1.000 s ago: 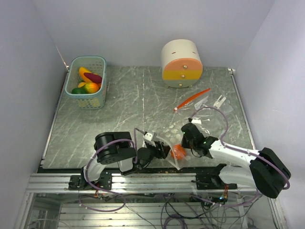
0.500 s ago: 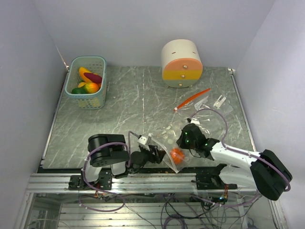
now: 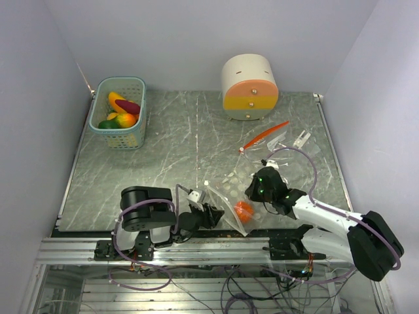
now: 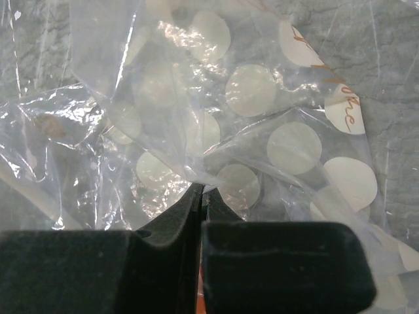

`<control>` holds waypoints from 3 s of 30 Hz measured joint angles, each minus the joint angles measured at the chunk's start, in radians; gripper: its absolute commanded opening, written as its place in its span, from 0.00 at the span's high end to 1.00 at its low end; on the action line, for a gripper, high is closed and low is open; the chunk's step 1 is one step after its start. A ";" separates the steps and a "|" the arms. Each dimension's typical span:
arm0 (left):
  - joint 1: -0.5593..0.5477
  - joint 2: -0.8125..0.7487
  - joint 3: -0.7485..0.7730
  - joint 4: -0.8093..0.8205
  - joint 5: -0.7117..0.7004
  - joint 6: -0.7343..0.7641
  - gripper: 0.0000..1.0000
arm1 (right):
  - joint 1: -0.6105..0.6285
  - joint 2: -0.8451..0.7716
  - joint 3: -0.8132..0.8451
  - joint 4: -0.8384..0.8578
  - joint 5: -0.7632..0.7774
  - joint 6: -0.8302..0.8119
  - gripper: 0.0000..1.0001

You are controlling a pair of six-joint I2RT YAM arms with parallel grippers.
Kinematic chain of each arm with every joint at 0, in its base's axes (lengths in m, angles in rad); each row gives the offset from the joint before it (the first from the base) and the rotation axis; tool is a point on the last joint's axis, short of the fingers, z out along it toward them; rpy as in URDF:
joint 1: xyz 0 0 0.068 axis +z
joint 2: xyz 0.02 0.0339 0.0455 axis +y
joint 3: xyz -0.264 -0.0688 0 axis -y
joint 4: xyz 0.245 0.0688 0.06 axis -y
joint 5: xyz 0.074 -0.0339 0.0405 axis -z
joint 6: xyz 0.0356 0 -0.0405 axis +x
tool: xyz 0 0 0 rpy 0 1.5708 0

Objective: Open the zip-top bag and remove the fake food
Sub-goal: Pick up the fake vegetable from the zipper food storage bag.

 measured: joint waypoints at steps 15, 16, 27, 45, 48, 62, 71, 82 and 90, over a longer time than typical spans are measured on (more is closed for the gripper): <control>-0.066 -0.251 -0.034 -0.138 0.014 -0.089 0.75 | -0.022 -0.027 -0.021 -0.020 -0.003 -0.024 1.00; -0.082 -0.285 -0.033 -0.174 0.010 -0.098 0.74 | -0.023 -0.027 -0.021 -0.020 -0.004 -0.025 1.00; -0.130 -0.268 0.148 -0.452 -0.059 -0.079 0.71 | -0.024 -0.033 -0.021 -0.021 -0.011 -0.026 1.00; 0.097 0.099 0.098 -0.008 0.135 -0.270 0.65 | -0.030 -0.082 -0.050 -0.034 -0.015 -0.029 1.00; 0.103 0.100 0.105 -0.009 0.152 -0.277 0.65 | -0.030 -0.082 -0.050 -0.034 -0.018 -0.029 1.00; 0.103 0.085 0.190 -0.036 0.185 -0.246 0.57 | -0.030 -0.072 -0.063 -0.013 -0.036 -0.029 1.00; 0.111 0.091 0.204 -0.045 0.194 -0.240 0.44 | -0.030 -0.079 -0.077 -0.005 -0.037 -0.029 1.00; 0.111 0.000 0.204 -0.051 0.216 -0.225 0.22 | -0.031 -0.070 -0.084 0.011 -0.048 -0.029 1.00; 0.077 0.011 0.244 -0.090 0.266 -0.201 0.15 | -0.031 -0.071 -0.084 0.011 -0.047 -0.029 1.00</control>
